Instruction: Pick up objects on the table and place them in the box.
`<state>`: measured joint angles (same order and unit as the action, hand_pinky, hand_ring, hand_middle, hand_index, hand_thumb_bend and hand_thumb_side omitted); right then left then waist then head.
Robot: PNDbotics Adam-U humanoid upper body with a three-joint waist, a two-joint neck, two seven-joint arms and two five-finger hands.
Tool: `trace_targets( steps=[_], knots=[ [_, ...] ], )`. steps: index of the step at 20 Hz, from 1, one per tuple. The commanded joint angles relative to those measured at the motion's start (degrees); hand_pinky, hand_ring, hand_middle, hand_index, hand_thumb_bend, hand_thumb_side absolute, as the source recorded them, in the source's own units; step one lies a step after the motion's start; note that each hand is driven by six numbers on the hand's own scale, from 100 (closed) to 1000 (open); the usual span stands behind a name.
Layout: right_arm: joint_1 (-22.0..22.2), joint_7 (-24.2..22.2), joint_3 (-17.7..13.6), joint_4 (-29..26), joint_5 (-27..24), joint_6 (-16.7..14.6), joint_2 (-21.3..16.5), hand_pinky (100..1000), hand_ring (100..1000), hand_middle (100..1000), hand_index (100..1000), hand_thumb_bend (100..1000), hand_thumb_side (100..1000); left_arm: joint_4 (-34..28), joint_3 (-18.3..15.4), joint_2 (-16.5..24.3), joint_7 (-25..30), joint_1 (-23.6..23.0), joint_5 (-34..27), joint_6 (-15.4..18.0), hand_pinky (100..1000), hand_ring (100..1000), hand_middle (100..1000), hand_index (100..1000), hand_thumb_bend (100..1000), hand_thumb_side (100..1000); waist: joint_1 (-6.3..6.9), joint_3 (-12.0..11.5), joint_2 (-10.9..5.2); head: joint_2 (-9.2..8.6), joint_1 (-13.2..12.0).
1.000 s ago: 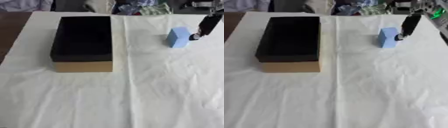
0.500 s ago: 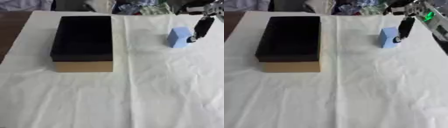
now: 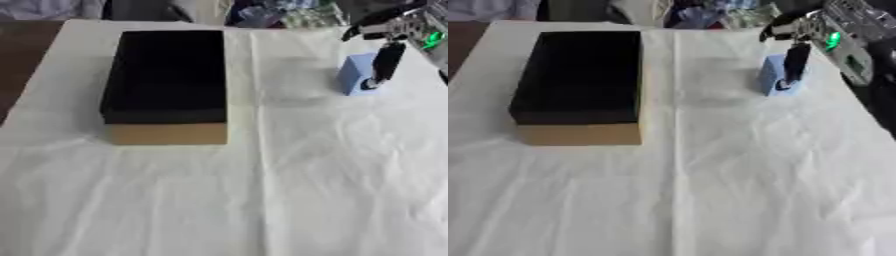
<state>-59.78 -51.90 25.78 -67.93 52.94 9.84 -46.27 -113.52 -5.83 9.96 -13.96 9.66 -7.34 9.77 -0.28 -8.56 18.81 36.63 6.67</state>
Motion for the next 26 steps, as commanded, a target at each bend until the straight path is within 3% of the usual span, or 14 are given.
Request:
trace_targets(
  steps=[1, 11, 16, 22, 24, 26],
  knots=[
    [-1.24, -0.07, -0.63, 1.58, 1.59, -1.01, -1.09, 985, 990, 981, 1000, 473, 100, -1.07, 0.01, 0.15, 0.18, 0.30, 0.25, -0.06, 1000, 594, 693, 862, 100, 656, 0.06, 0.10, -0.81, -0.54, 0.16],
    [-2.17, -0.07, -2.12, 7.73, 6.39, -2.82, 0.09, 977, 984, 977, 1000, 467, 100, -1.07, 0.01, -0.14, 0.52, 0.31, 0.29, -0.26, 1000, 595, 694, 862, 100, 659, 0.15, 0.01, -0.40, -0.98, 0.54],
    [-3.26, -0.07, -4.08, 7.53, 6.54, -1.25, 1.09, 971, 976, 967, 1000, 445, 100, -1.07, 0.18, -0.51, 0.74, 0.33, 0.31, -0.40, 1000, 596, 695, 864, 100, 662, 0.35, -0.03, 0.03, -1.22, 0.79],
    [-3.70, -0.07, -4.34, 6.44, 5.93, 0.91, 1.41, 959, 961, 938, 1000, 434, 100, -1.07, 0.27, -0.73, 1.19, 0.44, 0.44, -0.60, 1000, 596, 696, 865, 100, 662, 0.40, -0.12, 0.38, -1.33, 0.94],
    [-3.80, -0.07, -4.39, 6.40, 6.41, 0.96, 1.71, 950, 952, 900, 940, 380, 100, -1.07, 0.28, -0.82, 1.34, 0.43, 0.49, -0.69, 1000, 596, 696, 864, 100, 661, 0.46, -0.19, 0.48, -1.43, 1.02],
    [-3.91, -0.07, -4.51, 5.91, 7.08, 0.90, 1.87, 924, 926, 804, 820, 273, 100, -1.07, 0.27, -0.85, 1.45, 0.42, 0.52, -0.71, 1000, 597, 696, 864, 100, 660, 0.51, -0.26, 0.50, -1.38, 1.12]
  ],
)
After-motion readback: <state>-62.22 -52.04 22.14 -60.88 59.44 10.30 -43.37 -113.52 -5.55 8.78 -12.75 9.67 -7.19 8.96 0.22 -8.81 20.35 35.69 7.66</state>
